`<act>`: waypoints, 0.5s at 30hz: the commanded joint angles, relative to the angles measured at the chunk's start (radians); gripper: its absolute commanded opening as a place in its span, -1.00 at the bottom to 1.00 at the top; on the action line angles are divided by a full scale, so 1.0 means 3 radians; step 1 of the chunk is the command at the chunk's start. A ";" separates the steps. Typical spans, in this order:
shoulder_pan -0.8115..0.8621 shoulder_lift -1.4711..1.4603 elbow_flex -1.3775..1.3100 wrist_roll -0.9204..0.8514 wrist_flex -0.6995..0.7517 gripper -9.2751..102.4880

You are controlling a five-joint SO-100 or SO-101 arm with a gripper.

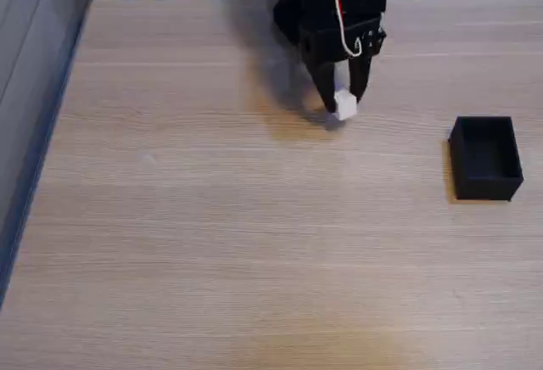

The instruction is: Pick a white block and place it in the black box.

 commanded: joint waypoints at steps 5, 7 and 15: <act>-0.0946 0.0164 -0.0251 0.0148 -0.0271 -0.83; -0.1130 -0.0010 -0.0378 0.0087 -0.0414 -0.83; -0.1468 -0.0961 -0.0905 0.0005 -0.1033 -0.83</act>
